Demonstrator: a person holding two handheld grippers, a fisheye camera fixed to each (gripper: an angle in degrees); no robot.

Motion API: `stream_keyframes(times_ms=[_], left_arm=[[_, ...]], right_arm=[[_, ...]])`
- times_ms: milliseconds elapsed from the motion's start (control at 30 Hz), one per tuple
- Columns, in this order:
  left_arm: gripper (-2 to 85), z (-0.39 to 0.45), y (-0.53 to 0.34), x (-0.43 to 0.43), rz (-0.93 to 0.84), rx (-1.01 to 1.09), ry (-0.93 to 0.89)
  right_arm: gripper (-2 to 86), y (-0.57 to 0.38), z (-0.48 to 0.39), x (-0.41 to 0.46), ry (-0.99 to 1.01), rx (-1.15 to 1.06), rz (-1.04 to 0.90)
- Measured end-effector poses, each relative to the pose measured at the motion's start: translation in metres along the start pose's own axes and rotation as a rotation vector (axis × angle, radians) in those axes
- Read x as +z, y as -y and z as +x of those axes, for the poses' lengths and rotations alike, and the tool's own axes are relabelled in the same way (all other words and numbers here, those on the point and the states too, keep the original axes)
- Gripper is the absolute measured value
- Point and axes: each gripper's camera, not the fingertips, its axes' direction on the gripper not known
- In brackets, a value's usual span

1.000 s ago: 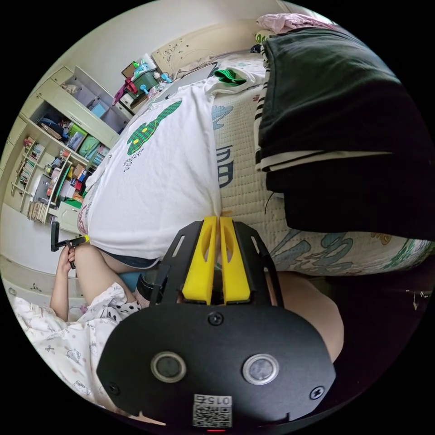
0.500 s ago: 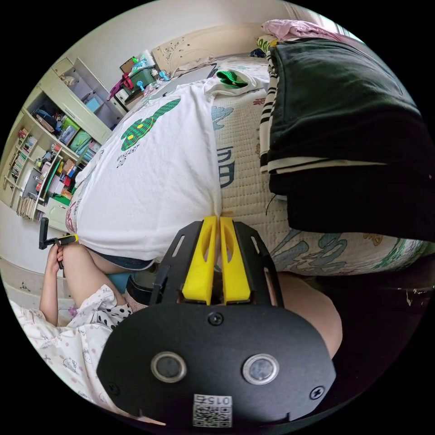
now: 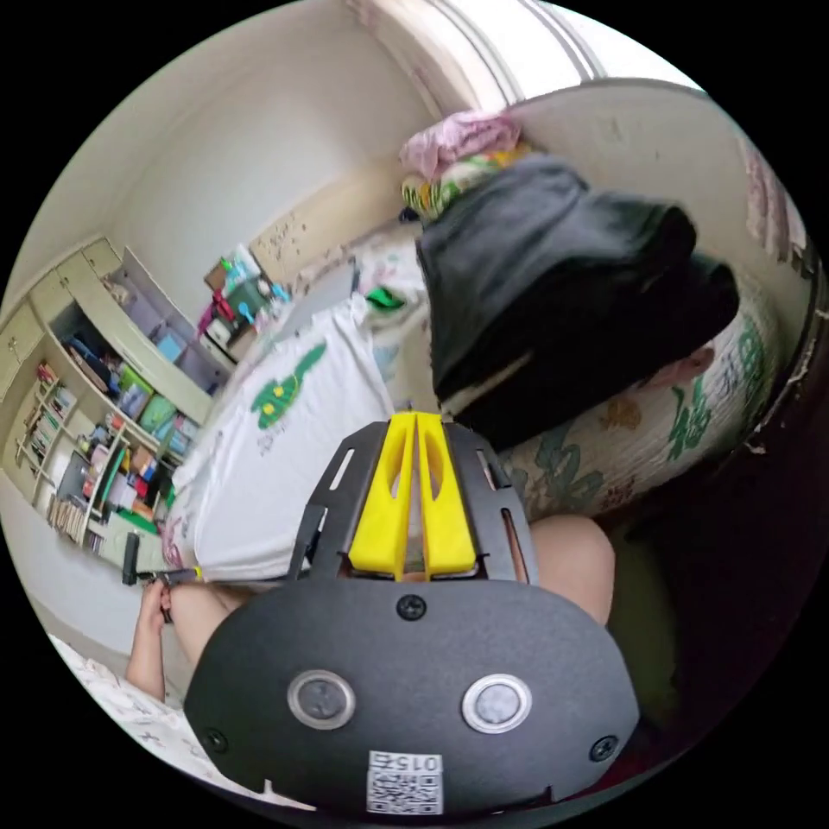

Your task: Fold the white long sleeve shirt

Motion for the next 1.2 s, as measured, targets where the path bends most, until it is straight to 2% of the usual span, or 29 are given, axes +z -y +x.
stream_keyframes(times_ms=[67, 133, 233, 333, 500, 633, 933, 1200], left_arm=[[-0.5, 0.001, 0.002, -0.004, -0.002, -0.001, -0.003], [-0.5, 0.002, 0.004, -0.008, -0.003, -0.001, -0.002], [-0.5, 0.005, 0.005, -0.014, -0.001, 0.0, 0.006], [-0.5, 0.007, 0.007, -0.021, 0.003, 0.0, 0.016], [-0.5, 0.006, 0.009, -0.03, 0.007, -0.001, 0.018], [-0.5, -0.001, 0.01, -0.038, 0.015, -0.004, -0.002], [-0.6, -0.009, 0.017, -0.049, 0.021, 0.003, -0.012], [-0.7, -0.016, 0.023, -0.057, 0.029, 0.008, -0.014]], right_arm=[[-0.4, -0.016, -0.039, -0.082, 0.068, -0.051, 0.287], [-0.5, -0.068, -0.097, -0.2, 0.158, -0.154, 0.776], [-0.6, -0.139, -0.154, -0.314, 0.325, -0.26, 1.15], [-0.7, -0.203, -0.191, -0.388, 0.455, -0.321, 1.316], [-0.8, -0.299, -0.207, -0.452, 0.602, -0.382, 1.481], [-0.8, -0.357, -0.199, -0.48, 0.668, -0.383, 1.518], [-0.7, -0.453, -0.18, -0.521, 0.711, -0.423, 1.568], [-0.7, -0.493, -0.154, -0.557, 0.699, -0.463, 1.571]])
